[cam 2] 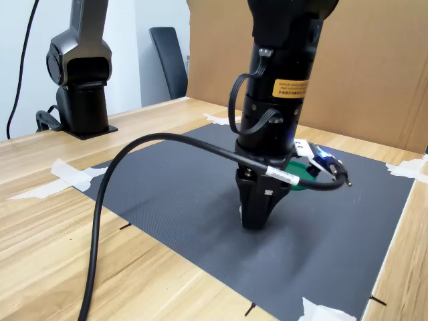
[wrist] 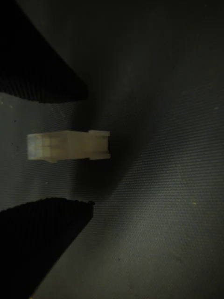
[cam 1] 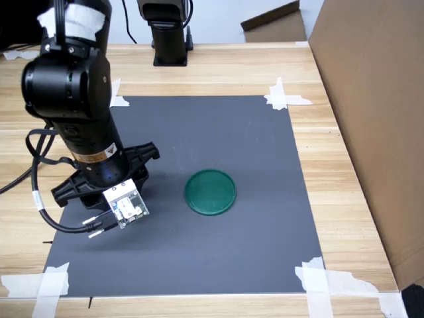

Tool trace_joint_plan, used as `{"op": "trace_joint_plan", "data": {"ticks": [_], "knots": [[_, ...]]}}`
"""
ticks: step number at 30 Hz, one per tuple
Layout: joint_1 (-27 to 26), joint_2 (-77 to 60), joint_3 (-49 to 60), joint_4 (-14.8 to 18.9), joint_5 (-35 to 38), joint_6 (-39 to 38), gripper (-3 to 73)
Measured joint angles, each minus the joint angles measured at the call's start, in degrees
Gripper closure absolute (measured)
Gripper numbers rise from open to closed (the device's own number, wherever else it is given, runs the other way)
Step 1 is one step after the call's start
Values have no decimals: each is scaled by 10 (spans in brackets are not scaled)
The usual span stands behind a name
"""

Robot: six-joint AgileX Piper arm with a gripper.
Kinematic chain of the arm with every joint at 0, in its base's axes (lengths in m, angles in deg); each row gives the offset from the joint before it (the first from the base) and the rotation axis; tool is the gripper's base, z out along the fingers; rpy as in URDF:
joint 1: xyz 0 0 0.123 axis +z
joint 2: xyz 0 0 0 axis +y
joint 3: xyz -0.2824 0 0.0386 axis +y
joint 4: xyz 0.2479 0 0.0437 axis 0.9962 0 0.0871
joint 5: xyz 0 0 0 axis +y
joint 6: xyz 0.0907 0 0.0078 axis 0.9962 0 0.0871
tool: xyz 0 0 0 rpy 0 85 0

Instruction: Grasp a white terminal and put it in the green lid.

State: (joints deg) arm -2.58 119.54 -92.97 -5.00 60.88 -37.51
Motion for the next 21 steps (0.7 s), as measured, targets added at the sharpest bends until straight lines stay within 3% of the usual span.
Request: {"op": "trace_joint_plan", "data": {"ticks": [6,13,15,21], "knots": [[0,9,0,-1,-1,13,206],[0,11,0,-1,6,24,556],[0,11,0,-1,15,24,604],[0,-7,0,0,30,24,609]]}}
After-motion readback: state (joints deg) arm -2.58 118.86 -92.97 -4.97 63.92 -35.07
